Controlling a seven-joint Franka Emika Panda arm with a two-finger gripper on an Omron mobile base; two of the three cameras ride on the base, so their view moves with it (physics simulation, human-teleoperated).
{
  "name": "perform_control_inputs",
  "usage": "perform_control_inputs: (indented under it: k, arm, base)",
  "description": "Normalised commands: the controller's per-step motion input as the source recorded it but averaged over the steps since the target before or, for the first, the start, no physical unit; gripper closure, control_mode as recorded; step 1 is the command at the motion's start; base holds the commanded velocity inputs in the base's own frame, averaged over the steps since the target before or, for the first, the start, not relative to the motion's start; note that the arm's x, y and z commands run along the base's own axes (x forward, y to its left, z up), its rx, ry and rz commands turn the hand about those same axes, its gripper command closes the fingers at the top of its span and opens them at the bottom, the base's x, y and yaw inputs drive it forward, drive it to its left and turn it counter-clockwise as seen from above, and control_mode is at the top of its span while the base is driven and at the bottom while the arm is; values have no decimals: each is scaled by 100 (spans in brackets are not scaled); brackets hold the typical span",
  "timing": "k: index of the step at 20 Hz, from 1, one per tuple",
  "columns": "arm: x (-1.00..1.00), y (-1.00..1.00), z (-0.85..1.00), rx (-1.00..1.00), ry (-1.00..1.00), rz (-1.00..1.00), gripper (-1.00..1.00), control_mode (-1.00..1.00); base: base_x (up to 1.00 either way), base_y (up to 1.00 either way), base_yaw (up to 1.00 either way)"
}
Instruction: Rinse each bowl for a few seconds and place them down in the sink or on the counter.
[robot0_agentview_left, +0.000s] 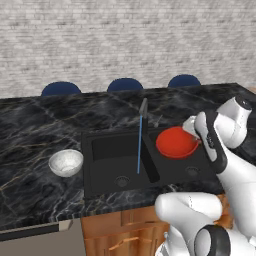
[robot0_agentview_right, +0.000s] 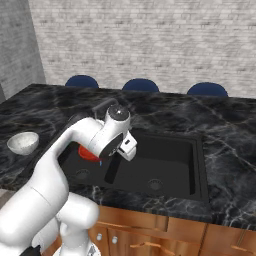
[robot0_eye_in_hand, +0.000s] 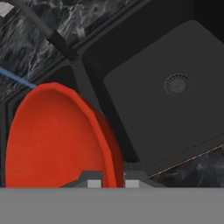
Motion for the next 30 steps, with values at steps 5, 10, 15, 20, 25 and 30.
perform_control_inputs:
  k: [5, 10, 15, 20, 25, 30]
  arm:
    - [28, 52, -1, -5, 0, -1, 100, -100]
    - [40, 9, 0, 0, 1, -1, 100, -100]
    - [42, 1, 0, 2, 3, -6, 100, -100]
    - [40, 9, 0, 2, 4, -7, 100, -100]
    - [36, 4, 0, 4, 4, -6, 100, -100]
    - [29, 0, 0, 6, 3, -4, 100, -100]
  base:
    - [0, 0, 0]
    - [0, 0, 0]
    - [0, 0, 0]
    - [0, 0, 0]
    - [0, 0, 0]
    - [0, 0, 0]
